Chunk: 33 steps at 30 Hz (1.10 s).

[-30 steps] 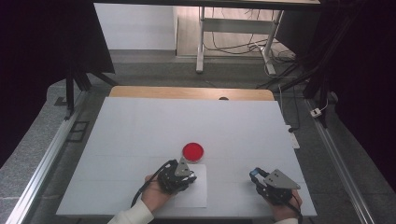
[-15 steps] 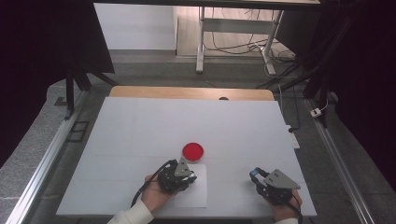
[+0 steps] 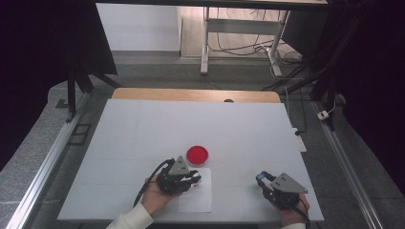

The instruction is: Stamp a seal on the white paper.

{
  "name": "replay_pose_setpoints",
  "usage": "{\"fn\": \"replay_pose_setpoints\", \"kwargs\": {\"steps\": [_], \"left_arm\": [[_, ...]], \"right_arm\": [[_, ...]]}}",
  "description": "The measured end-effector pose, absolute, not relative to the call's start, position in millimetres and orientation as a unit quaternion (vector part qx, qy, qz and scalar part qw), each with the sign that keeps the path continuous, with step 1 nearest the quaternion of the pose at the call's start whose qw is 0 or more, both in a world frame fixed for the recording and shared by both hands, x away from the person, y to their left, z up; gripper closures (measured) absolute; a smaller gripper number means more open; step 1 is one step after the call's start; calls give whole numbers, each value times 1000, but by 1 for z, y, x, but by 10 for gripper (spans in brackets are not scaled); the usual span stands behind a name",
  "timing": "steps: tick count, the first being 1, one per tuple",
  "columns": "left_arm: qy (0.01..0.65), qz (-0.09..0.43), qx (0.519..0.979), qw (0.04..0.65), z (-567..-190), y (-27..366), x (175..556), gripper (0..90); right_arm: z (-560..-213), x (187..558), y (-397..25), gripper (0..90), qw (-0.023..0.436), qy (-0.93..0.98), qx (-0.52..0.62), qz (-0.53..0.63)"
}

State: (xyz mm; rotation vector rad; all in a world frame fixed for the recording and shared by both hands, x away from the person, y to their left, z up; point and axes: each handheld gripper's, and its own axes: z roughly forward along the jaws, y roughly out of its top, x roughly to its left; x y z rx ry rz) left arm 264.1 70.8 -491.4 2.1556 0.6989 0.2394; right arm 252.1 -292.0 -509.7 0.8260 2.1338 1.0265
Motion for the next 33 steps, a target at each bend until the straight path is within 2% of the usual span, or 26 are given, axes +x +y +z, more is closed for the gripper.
{"fn": "replay_pose_setpoints", "kwargs": {"steps": [16,33], "left_arm": [[304,72,832,459,-479,91,268,748],[321,83,803,495,-460,117,267,748]], "right_arm": [[-510,252,-292,649,311,809,313,389],[-511,253,-292,648,310,810,312,389]]}}
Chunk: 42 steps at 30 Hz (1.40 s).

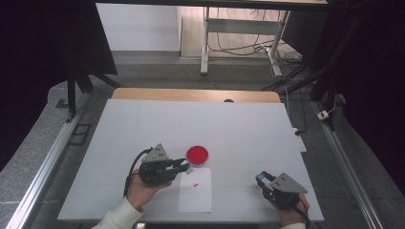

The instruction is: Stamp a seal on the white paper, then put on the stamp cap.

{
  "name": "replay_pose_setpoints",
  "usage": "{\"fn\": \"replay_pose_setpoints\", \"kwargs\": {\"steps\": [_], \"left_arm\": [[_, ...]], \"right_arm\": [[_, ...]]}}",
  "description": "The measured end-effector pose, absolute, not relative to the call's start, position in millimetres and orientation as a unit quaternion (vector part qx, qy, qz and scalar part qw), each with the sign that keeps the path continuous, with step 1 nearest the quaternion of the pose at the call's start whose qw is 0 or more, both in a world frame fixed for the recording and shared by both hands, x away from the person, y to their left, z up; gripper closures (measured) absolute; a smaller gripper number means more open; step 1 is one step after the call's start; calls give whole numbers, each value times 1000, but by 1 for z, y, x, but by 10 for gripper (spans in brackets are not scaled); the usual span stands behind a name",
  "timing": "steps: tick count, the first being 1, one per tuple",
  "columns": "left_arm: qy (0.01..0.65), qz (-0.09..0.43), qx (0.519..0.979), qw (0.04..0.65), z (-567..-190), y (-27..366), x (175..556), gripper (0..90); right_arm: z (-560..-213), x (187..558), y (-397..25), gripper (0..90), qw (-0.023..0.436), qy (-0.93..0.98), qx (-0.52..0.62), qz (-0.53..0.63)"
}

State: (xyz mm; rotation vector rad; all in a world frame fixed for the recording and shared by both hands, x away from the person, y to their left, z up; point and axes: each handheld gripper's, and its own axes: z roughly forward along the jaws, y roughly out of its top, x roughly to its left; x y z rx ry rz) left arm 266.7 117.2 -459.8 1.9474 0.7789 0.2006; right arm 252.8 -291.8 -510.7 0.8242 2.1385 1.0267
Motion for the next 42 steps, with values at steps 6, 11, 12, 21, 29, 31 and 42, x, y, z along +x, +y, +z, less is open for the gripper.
{"fn": "replay_pose_setpoints", "kwargs": {"steps": [6,11,12,21,29,31,42], "left_arm": [[328,91,795,502,-456,125,268,748],[330,91,794,502,-456,128,268,748],[330,91,794,502,-456,128,268,748],[330,90,795,501,-456,128,268,748],[326,88,796,503,-455,124,269,748],[324,88,797,502,-455,123,269,748],[324,87,799,500,-456,121,269,748]], "right_arm": [[-510,252,-292,647,310,809,312,389],[-510,253,-291,648,310,810,312,389],[-511,253,-291,647,310,810,311,389],[-511,253,-290,648,309,810,310,391],[-509,252,-287,647,304,808,307,400],[-509,253,-286,647,304,808,307,400],[-510,255,-275,648,297,813,296,403]]}}
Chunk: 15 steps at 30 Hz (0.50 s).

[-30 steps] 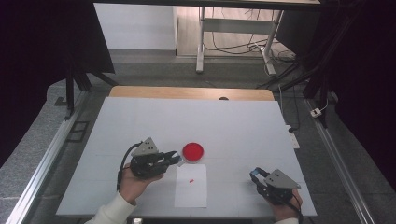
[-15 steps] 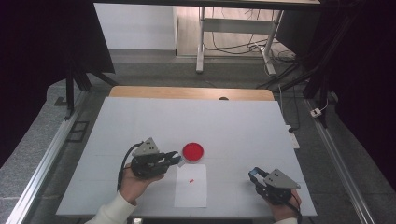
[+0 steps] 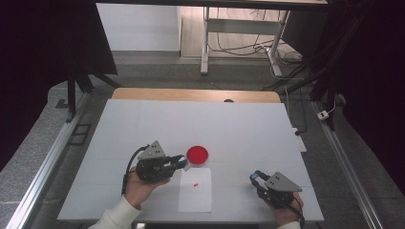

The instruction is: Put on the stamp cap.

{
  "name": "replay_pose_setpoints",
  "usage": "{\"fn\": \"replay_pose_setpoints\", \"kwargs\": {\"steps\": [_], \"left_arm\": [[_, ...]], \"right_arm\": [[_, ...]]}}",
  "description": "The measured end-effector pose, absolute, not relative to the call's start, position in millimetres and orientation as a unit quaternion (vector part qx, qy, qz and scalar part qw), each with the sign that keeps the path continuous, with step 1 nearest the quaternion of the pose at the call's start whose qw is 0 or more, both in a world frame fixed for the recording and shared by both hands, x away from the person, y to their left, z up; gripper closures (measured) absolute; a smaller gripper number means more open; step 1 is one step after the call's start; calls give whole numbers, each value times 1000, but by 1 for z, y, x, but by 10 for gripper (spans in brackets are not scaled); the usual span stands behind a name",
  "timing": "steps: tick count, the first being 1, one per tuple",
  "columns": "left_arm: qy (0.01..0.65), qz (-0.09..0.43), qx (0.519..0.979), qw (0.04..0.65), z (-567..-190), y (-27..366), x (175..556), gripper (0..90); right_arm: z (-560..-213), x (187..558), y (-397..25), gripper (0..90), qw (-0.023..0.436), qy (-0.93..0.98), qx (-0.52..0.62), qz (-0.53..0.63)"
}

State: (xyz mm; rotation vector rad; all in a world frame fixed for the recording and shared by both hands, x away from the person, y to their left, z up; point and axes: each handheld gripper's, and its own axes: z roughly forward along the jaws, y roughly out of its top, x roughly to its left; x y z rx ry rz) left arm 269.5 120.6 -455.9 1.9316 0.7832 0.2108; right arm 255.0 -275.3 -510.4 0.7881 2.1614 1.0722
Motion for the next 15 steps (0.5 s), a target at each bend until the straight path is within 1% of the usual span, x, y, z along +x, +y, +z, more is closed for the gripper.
{"fn": "replay_pose_setpoints", "kwargs": {"steps": [15], "left_arm": [[323,89,798,500,-456,119,270,746]], "right_arm": [[-511,254,-253,647,278,823,273,413]]}}
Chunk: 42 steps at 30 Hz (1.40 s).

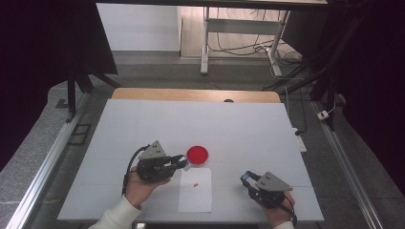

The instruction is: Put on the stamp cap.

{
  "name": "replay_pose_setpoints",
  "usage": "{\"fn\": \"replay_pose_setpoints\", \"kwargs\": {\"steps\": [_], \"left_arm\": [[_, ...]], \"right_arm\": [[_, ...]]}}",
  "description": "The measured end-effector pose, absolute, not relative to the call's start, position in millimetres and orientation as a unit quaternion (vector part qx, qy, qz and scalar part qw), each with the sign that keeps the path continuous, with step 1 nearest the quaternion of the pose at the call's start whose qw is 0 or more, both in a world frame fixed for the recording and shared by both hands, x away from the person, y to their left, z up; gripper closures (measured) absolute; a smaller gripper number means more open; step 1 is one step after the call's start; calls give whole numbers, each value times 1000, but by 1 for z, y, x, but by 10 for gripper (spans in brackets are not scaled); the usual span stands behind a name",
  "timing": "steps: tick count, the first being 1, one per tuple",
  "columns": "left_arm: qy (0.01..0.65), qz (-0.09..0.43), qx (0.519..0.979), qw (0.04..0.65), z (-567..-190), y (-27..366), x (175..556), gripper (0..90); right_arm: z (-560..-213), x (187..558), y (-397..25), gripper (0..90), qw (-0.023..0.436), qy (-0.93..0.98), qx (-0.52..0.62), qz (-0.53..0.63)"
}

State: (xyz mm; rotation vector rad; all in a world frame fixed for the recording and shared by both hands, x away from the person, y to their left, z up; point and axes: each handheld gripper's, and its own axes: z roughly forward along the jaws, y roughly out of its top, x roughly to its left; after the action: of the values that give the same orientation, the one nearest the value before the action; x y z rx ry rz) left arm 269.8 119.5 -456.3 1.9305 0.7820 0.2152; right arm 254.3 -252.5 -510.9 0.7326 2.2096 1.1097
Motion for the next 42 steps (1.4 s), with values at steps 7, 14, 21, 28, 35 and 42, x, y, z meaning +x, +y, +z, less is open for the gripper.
{"fn": "replay_pose_setpoints", "kwargs": {"steps": [7,14,21,28,35,42], "left_arm": [[320,90,800,500,-457,117,269,746],[319,88,801,499,-457,116,270,746],[318,88,801,499,-456,116,270,746],[318,86,801,500,-457,115,270,746],[317,83,800,503,-457,115,270,746],[316,82,801,502,-457,114,271,746]], "right_arm": [[-510,253,-240,646,269,825,261,424],[-510,253,-232,646,255,823,262,436],[-511,252,-225,646,253,826,257,433],[-512,252,-218,646,247,827,252,438],[-513,253,-210,646,242,830,246,438],[-514,253,-202,646,241,832,242,438]]}}
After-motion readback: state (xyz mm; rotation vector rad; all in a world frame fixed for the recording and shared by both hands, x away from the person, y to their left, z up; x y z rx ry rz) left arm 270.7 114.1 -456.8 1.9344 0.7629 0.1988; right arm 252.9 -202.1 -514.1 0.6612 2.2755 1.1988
